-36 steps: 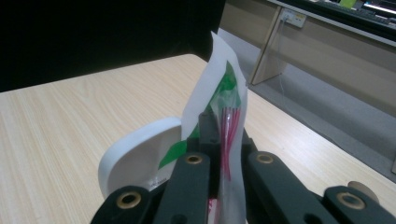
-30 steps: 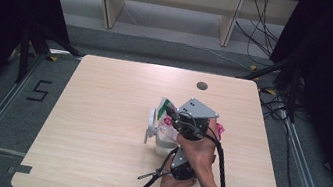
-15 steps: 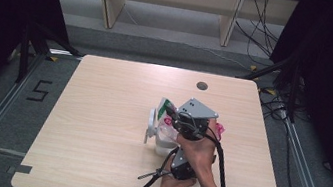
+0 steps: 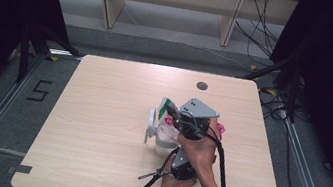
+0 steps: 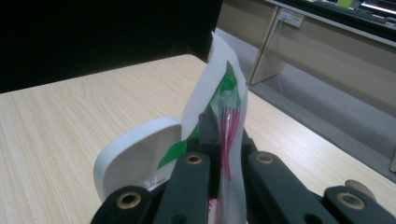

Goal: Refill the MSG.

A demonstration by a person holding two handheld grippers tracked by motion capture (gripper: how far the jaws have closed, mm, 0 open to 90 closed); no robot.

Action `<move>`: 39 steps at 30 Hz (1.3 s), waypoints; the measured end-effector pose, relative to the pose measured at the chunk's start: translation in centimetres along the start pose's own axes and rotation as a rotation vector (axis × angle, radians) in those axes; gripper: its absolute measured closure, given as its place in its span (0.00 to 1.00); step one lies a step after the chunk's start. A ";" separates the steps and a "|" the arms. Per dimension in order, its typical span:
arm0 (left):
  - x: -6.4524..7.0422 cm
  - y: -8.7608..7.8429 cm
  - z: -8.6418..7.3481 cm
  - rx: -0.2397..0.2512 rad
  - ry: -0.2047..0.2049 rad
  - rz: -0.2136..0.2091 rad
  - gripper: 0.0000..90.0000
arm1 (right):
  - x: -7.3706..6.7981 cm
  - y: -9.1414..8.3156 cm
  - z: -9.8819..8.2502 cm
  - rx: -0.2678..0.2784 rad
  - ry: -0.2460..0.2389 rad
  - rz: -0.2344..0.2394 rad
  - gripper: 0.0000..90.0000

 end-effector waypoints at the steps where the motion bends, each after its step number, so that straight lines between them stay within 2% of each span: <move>1: 0.0 0.0 0.0 -0.002 0.001 0.002 0.85 | -0.1 0.0 -0.1 -0.007 0.005 0.012 0.99; 2: 0.0 0.0 0.1 0.005 -0.006 0.003 0.85 | -0.2 0.0 -0.1 -0.012 0.012 0.016 0.99; 3: 0.1 0.1 0.2 0.012 -0.011 0.001 0.85 | 0.1 0.0 0.1 0.007 -0.009 -0.001 0.99; 5: 0.0 0.1 0.3 0.005 -0.001 0.002 0.85 | -0.1 -0.1 0.1 -0.009 0.008 0.010 0.99; 7: 0.0 0.3 0.4 0.001 -0.009 -0.004 0.85 | 0.2 0.0 0.2 0.010 -0.009 -0.008 0.99; 8: 0.1 0.3 0.4 0.007 -0.014 -0.003 0.85 | 0.3 0.0 0.2 0.006 -0.010 -0.001 0.99; 9: 0.0 0.4 0.4 0.011 -0.013 0.002 0.85 | 0.2 0.0 0.2 -0.002 0.004 -0.005 0.99; 10: -0.1 0.5 0.3 0.008 -0.007 -0.001 0.85 | 0.4 0.0 0.1 -0.003 -0.012 -0.003 0.99; 13: -0.1 0.6 0.4 0.013 -0.022 0.001 0.85 | 0.3 0.1 0.0 -0.010 0.018 -0.003 0.99; 14: -0.1 0.6 0.4 0.008 -0.013 -0.002 0.85 | 0.6 0.1 0.1 0.003 -0.011 -0.013 0.99; 15: -0.2 0.6 0.4 0.003 -0.003 -0.003 0.85 | 0.6 0.1 0.2 0.007 -0.014 -0.014 0.99; 17: -0.1 0.8 0.6 0.029 -0.033 0.002 0.85 | 0.6 0.1 0.2 0.005 -0.007 -0.014 0.99; 19: -0.2 0.8 0.6 0.019 -0.016 -0.001 0.85 | 0.7 0.1 0.3 0.006 -0.025 -0.010 0.99; 21: -0.4 0.7 0.5 -0.011 0.002 0.006 0.85 | 0.7 0.2 0.4 0.009 -0.011 -0.014 0.99; 22: -0.3 0.9 0.7 0.013 -0.014 -0.007 0.85 | 0.5 0.1 0.3 -0.009 0.009 0.003 0.99; 23: -0.2 1.0 0.8 0.028 -0.029 -0.003 0.85 | 0.5 0.1 0.3 -0.010 0.009 -0.005 0.99; 24: -0.2 1.1 0.8 0.027 -0.029 -0.003 0.85 | 0.8 0.3 0.4 0.007 -0.020 -0.016 0.99; 25: -0.3 1.1 0.7 0.018 -0.020 -0.005 0.85 | 0.9 0.3 0.4 0.003 -0.022 -0.018 0.99; 26: -0.4 1.1 0.7 0.011 -0.015 -0.006 0.85 | 0.9 0.3 0.4 0.004 -0.015 -0.019 0.99; 28: -0.4 1.1 0.9 0.027 -0.029 0.004 0.85 | 0.7 0.3 0.3 -0.003 0.006 -0.014 0.99; 29: -0.4 1.1 0.9 0.028 -0.030 0.001 0.85 | 0.5 0.3 0.3 -0.015 0.029 -0.005 0.99; 30: -0.5 1.2 0.9 0.023 -0.025 0.003 0.85 | 0.7 0.4 0.3 -0.007 -0.001 -0.007 0.99; 31: -0.5 1.2 0.8 0.018 -0.021 0.003 0.85 | 0.8 0.4 0.4 0.001 -0.011 -0.015 0.99; 32: -0.6 1.2 0.8 0.016 -0.022 -0.003 0.85 | 0.7 0.4 0.3 -0.009 -0.002 -0.006 0.99; 34: -0.7 1.2 0.8 0.021 -0.022 0.009 0.85 | 0.8 0.6 0.3 0.000 -0.008 -0.015 0.99; 35: -0.9 1.0 0.6 -0.007 -0.007 0.028 0.85 | 0.8 0.6 0.3 0.000 -0.011 -0.013 0.99; 36: -0.8 1.2 0.7 0.017 -0.016 0.001 0.85 | 0.8 0.6 0.3 -0.003 -0.010 -0.011 0.99; 39: -0.7 1.2 0.7 0.023 -0.028 0.008 0.85 | 0.7 0.6 0.2 -0.011 0.004 -0.007 0.99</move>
Point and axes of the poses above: each handheld gripper's, and its own axes: y roughly forward along the jaws, z roughly out of its top, x roughly to its right, the point moved 7 cm from there along y, roughly forward along the jaws, and after that the axes turned 3 degrees about x, right-handed, at the moved point
